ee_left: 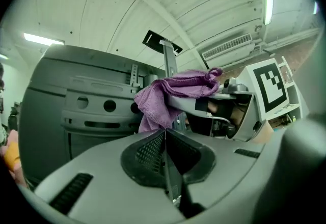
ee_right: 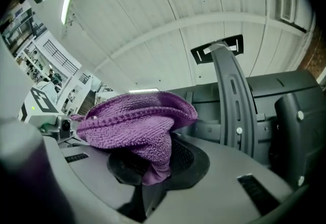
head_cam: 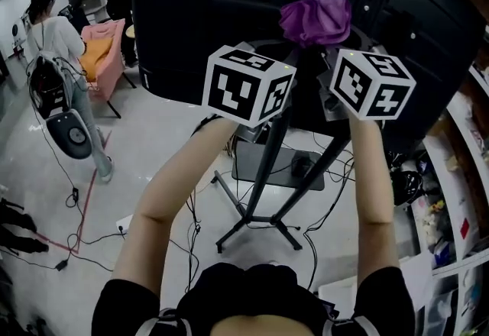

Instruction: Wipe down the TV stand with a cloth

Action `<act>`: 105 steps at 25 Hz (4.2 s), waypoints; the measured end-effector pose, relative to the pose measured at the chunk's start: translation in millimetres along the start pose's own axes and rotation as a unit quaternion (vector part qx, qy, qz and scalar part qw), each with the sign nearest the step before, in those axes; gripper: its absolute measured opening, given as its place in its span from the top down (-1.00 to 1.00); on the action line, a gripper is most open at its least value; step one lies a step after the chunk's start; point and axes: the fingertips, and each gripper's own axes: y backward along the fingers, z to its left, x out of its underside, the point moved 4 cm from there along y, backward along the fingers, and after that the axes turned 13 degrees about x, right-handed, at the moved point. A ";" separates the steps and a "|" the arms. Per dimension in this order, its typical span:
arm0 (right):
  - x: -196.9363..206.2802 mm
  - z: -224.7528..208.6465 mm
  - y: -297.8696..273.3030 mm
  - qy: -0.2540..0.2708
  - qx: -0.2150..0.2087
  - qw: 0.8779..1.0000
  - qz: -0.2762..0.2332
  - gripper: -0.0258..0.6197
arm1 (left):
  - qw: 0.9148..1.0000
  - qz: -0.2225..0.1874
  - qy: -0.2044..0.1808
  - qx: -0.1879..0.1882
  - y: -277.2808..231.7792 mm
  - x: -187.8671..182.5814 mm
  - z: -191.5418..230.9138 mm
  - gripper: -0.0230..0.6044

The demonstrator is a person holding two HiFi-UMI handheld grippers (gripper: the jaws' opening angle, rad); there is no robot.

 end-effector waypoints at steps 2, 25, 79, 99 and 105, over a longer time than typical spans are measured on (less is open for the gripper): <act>-15.2 -0.8 -7.9 0.006 0.006 1.000 -0.009 0.72 | 1.000 -0.007 -0.009 -0.012 0.7 -17.2 7.8 0.90; -41.9 -35.0 -33.2 -0.023 0.028 0.999 -0.017 0.72 | 0.998 -0.012 -0.037 -0.051 -36.6 -81.1 63.2 0.91; 181.7 8.5 43.4 -0.142 0.013 0.982 0.123 0.72 | 0.994 0.099 0.041 -0.004 -20.8 148.2 27.8 0.91; 289.9 29.1 79.1 -0.151 0.015 0.973 0.176 0.72 | 0.989 0.104 0.105 -0.028 -11.0 267.5 12.7 0.91; 315.8 32.8 91.3 -0.178 0.017 0.968 0.176 0.72 | 0.989 0.099 0.105 -0.035 -8.1 294.2 6.2 0.91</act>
